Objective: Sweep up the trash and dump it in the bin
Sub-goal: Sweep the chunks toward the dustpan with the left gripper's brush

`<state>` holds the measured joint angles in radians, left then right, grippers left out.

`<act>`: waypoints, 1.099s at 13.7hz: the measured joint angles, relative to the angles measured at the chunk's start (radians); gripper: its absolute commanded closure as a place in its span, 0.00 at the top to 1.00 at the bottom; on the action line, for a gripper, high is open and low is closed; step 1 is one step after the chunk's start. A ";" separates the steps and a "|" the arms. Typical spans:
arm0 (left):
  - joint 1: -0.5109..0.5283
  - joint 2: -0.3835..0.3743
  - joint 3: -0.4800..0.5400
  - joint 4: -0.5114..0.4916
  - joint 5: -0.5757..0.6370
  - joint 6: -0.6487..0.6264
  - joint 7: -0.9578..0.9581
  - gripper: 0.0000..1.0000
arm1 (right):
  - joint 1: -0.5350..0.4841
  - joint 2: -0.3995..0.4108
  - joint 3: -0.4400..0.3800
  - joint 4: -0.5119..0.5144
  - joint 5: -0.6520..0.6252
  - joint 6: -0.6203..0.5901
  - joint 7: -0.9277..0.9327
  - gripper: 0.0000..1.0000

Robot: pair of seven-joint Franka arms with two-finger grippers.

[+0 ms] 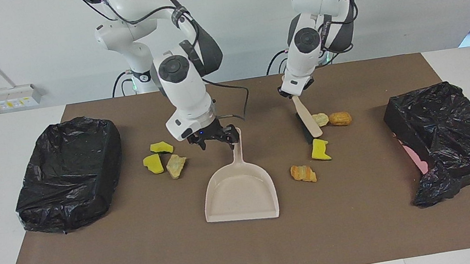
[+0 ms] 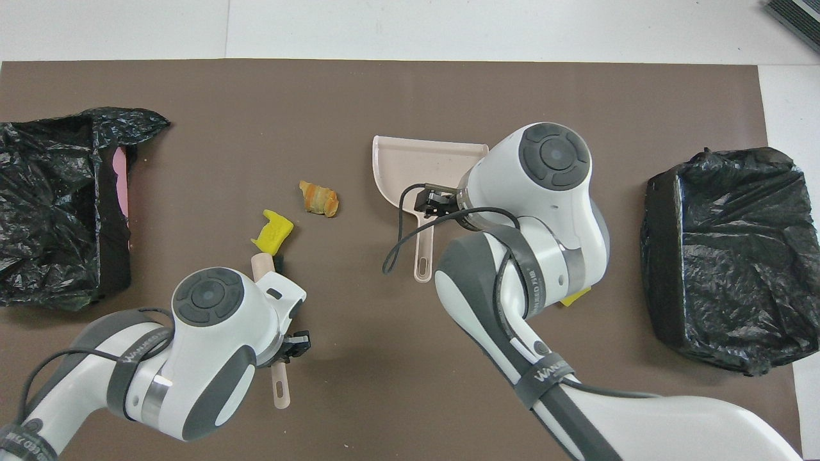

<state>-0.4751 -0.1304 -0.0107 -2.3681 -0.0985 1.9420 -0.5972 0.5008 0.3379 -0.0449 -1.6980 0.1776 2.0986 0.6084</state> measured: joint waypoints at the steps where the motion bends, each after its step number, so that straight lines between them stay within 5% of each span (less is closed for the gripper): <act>1: 0.024 -0.001 0.000 0.027 0.000 -0.033 0.016 0.00 | 0.017 0.015 0.000 -0.002 0.000 0.001 0.001 1.00; 5: 0.118 -0.045 0.002 0.136 0.000 -0.183 0.039 0.00 | 0.040 0.036 0.001 -0.041 0.000 0.001 0.001 1.00; 11: 0.180 -0.092 0.000 0.104 0.000 -0.306 -0.082 0.00 | 0.065 0.037 0.001 -0.089 -0.001 0.043 -0.004 1.00; 13: 0.234 -0.121 0.000 0.055 0.008 -0.309 -0.121 0.00 | 0.065 0.037 0.001 -0.089 -0.001 0.043 -0.017 0.78; 15: 0.275 -0.155 0.002 0.010 0.018 -0.309 -0.124 0.00 | 0.065 0.037 0.001 -0.089 -0.001 0.043 -0.021 0.23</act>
<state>-0.2002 -0.2858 -0.0092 -2.3581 -0.0807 1.6328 -0.7216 0.5661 0.3747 -0.0440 -1.7872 0.1765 2.1418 0.5872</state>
